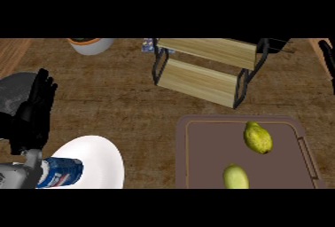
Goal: Pick the pear from the tray and place it in the tiered shelf
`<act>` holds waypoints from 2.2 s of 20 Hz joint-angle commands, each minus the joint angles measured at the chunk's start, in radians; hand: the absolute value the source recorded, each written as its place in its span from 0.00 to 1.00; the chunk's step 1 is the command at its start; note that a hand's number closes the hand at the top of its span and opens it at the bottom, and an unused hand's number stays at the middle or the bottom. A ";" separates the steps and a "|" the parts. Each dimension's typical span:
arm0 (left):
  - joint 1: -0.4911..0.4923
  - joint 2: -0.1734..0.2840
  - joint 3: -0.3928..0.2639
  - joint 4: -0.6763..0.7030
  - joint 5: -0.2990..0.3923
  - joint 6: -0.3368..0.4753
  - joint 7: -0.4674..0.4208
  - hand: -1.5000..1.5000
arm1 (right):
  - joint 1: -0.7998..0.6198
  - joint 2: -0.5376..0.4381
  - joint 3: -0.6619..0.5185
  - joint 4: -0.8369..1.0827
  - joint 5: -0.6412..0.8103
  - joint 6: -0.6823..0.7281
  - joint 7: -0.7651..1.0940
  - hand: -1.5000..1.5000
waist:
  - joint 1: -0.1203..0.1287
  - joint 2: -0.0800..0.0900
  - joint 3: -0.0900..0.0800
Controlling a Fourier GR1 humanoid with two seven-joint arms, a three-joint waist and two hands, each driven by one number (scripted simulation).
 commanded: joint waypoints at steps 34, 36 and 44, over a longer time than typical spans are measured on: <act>0.016 -0.068 -0.021 -0.025 -0.002 -0.067 -0.027 0.50 | -0.133 -0.150 -0.152 0.520 0.046 1.156 0.111 0.00 | -0.006 -0.004 -0.013; 0.028 -0.058 -0.015 -0.066 0.010 -0.083 0.024 0.50 | -0.120 -0.111 -0.136 0.513 0.119 1.149 0.073 0.00 | -0.014 -0.008 -0.014; 0.102 -0.092 -0.032 -0.124 -0.050 -0.063 0.005 0.50 | -0.150 -0.067 -0.045 0.468 0.442 1.009 -0.013 0.00 | -0.008 -0.009 -0.014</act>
